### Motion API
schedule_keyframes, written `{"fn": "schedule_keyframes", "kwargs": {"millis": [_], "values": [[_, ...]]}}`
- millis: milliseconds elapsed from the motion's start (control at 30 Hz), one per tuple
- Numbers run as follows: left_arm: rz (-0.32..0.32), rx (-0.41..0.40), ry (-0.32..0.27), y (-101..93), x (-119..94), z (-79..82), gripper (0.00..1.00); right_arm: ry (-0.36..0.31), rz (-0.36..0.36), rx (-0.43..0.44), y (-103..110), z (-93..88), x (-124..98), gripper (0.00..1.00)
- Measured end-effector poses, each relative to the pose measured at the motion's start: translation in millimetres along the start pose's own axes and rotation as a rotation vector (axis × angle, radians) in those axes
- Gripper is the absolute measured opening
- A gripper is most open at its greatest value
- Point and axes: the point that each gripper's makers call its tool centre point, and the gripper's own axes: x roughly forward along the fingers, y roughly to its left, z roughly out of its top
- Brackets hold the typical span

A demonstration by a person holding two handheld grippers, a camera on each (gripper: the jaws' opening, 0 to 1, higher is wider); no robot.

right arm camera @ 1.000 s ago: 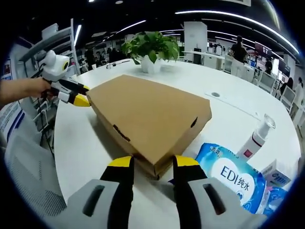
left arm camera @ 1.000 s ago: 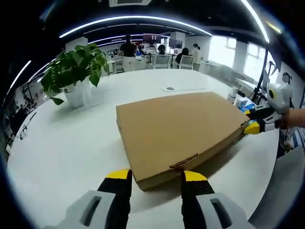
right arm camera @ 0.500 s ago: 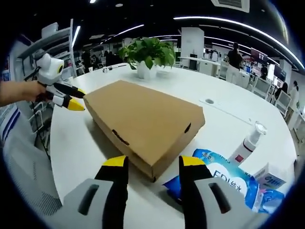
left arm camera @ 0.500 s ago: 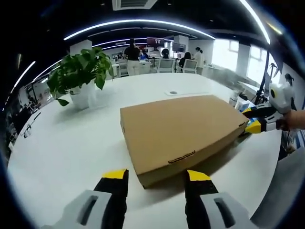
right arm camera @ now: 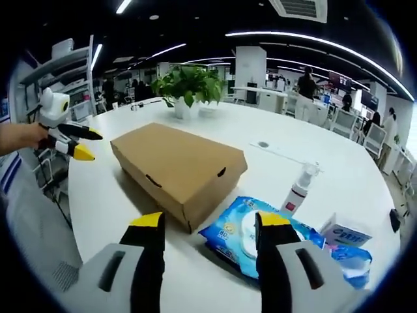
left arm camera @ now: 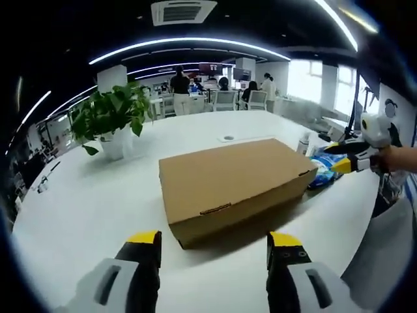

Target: Operate the shoe box by opening the lid, removing the specified soft item, and placing it in the target area until the item is outside and the box remains undamaged.

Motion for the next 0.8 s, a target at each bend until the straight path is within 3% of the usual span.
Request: {"fn": "schedule_keyframes", "kwargs": {"millis": [267,467,800], "values": [[-0.038,0.035,-0.030,-30.1,-21.3,6.3,0.76,0.002,-0.046,-0.002,-11.0,-13.4,-42.6,0.59],[-0.071,0.050,-0.024,-50.8,-33.2,1.9,0.80,0.012,-0.078,-0.003,-16.4,-24.6,-68.7,0.62],[-0.097,0.056,-0.052,-73.0,-52.0,-0.6,0.88,0.030,-0.118,0.043,-20.2,-46.9,-107.8,0.68]]}}
